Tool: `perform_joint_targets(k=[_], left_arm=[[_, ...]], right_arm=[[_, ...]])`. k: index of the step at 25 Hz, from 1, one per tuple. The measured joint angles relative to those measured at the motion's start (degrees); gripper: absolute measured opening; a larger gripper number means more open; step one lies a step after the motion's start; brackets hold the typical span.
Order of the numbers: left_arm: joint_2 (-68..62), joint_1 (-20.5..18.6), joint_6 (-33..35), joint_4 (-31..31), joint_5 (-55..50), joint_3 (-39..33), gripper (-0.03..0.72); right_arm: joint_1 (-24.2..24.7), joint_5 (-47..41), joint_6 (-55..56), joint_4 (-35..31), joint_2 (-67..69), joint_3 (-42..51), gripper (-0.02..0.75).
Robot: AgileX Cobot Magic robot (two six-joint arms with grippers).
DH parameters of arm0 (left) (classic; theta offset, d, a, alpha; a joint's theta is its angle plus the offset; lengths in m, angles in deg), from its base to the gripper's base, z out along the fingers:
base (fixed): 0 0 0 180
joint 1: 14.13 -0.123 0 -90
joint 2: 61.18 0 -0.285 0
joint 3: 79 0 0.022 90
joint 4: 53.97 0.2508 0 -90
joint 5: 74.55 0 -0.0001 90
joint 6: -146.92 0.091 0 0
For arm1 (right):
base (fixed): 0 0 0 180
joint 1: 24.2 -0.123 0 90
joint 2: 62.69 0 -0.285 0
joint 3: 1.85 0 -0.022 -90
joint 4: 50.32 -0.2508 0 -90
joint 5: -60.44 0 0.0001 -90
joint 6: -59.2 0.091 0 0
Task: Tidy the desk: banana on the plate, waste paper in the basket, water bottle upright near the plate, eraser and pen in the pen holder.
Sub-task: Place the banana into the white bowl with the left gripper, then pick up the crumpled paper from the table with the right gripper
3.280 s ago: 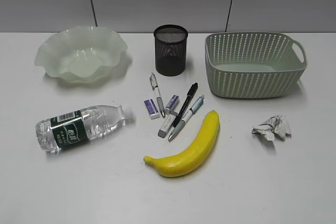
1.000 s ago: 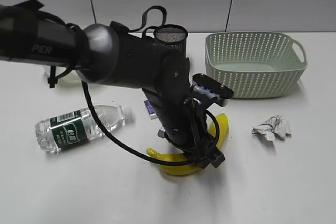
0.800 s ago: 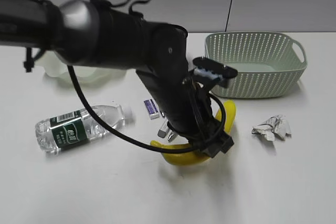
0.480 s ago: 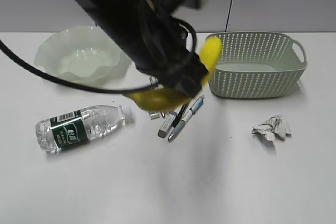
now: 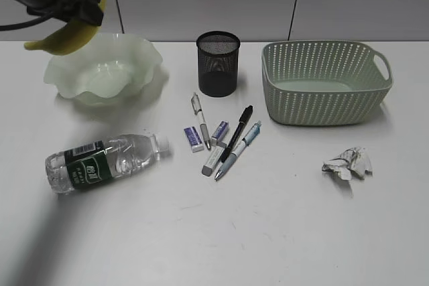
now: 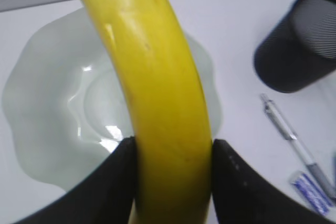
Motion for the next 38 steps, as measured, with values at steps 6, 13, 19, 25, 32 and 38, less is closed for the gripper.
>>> perform_joint_targets(k=[6,13,19,25,32,38], left_arm=[[-11.03,-4.23,0.00,-3.17,7.03,0.00,0.324],[-14.60,-4.23,0.00,-7.96,15.08,0.00,0.465],[-10.20,-4.28,0.00,-7.56,10.08,0.00,0.543],[3.89,-4.55,0.00,-2.73,-1.30,0.00,0.541],[24.63,-6.27,0.00,-0.27,-15.78,0.00,0.448],[41.19,-6.27,-2.69,2.28,-26.76,-2.93,0.384]], right_arm=[[0.00,0.00,0.00,0.00,0.00,0.00,0.315],[0.00,0.00,0.00,0.00,0.00,0.00,0.315],[0.00,0.00,0.00,0.00,0.00,0.00,0.315],[0.00,0.00,0.00,0.00,0.00,0.00,0.315],[0.00,0.00,0.00,0.00,0.00,0.00,0.315],[0.00,0.00,0.00,0.00,0.00,0.00,0.315]])
